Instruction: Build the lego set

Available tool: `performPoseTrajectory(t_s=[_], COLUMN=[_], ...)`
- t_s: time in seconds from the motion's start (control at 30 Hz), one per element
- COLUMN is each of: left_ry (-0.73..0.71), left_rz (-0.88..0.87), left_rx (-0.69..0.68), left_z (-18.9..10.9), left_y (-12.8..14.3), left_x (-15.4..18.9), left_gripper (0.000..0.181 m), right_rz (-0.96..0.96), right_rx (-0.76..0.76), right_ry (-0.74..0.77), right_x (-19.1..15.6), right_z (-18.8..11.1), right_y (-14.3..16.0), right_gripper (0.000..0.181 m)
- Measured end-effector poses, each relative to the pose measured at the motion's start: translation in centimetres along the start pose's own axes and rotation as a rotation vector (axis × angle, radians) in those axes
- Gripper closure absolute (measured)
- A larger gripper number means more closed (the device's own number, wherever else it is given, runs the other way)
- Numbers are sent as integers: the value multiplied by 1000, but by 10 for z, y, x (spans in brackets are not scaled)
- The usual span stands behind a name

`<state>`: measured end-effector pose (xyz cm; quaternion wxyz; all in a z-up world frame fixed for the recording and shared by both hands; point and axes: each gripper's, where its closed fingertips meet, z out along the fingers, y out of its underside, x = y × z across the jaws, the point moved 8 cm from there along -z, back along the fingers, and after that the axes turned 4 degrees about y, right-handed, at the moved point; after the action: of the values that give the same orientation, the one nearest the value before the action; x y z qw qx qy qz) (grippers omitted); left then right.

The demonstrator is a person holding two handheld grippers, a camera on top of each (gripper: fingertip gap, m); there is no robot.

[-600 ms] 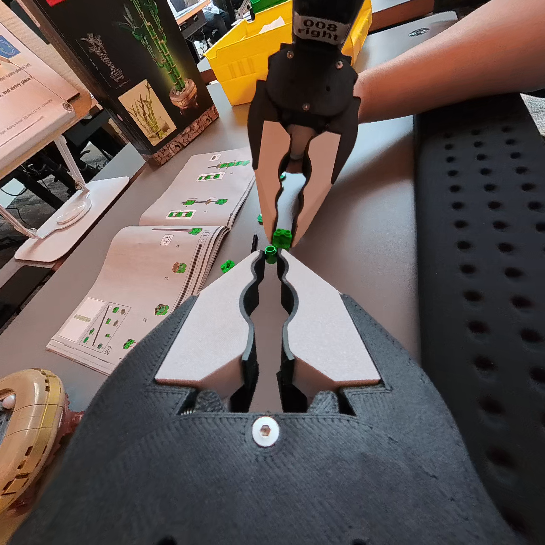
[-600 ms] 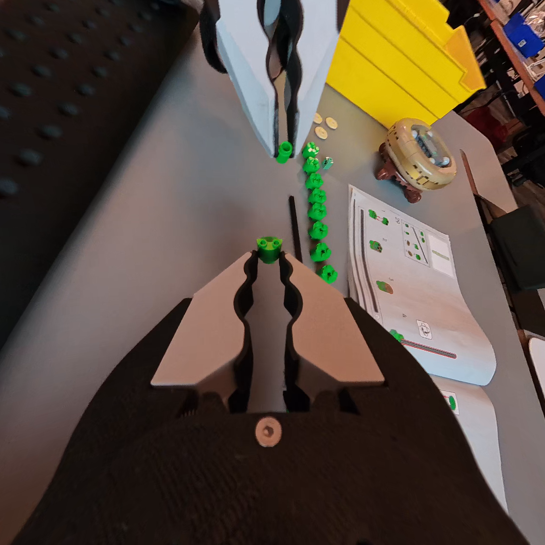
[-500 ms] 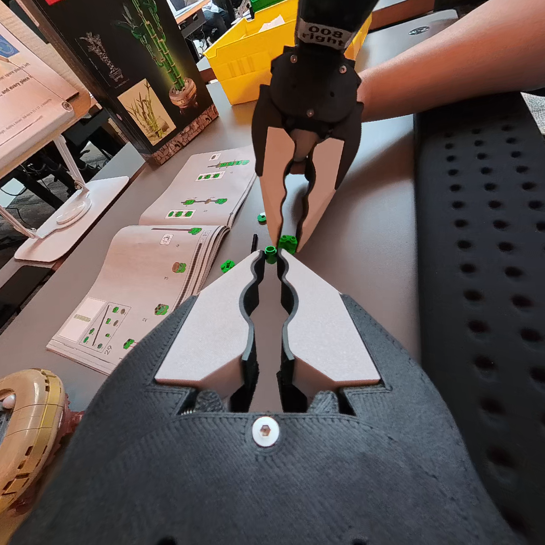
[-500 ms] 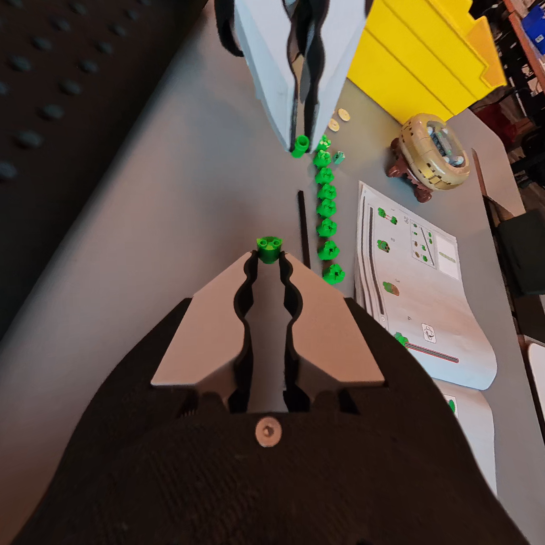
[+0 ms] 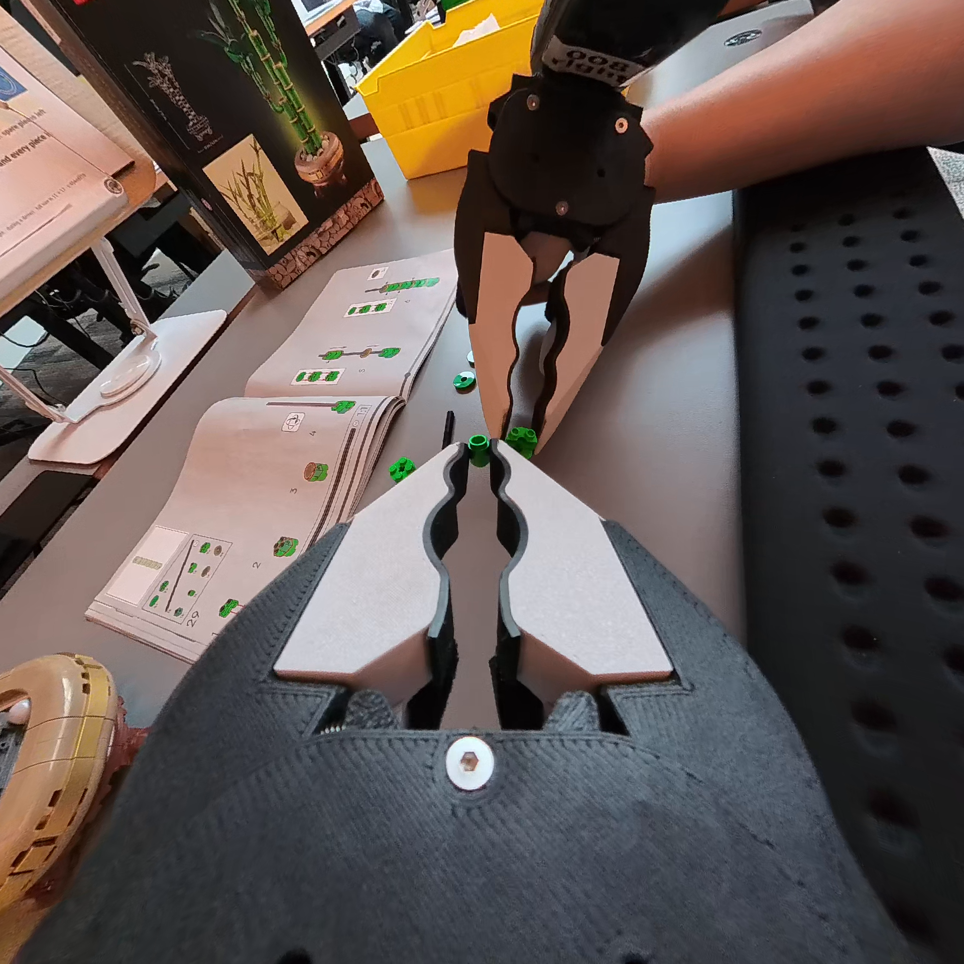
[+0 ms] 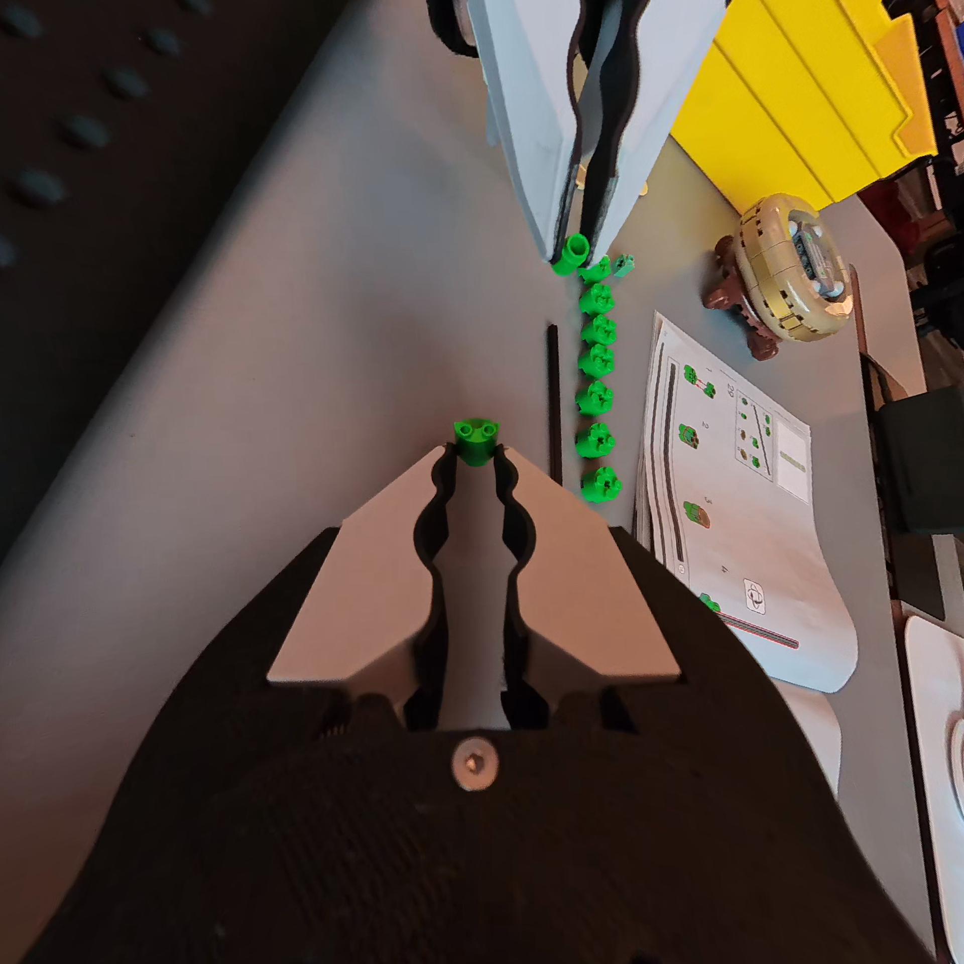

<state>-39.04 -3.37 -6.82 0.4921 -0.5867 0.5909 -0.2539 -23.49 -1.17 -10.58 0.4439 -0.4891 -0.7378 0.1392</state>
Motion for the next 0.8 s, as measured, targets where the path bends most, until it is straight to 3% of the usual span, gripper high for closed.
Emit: performPoseTrajectory(t_s=[0.8], left_ry=[-3], left_rz=[11], left_rx=[-9], left_z=[1], left_y=[0], left_x=[1], left_gripper=[175], right_rz=[-14], right_rx=[-22], right_ry=[-14], right_x=[-2], right_z=[2], right_y=[2], right_gripper=[168])
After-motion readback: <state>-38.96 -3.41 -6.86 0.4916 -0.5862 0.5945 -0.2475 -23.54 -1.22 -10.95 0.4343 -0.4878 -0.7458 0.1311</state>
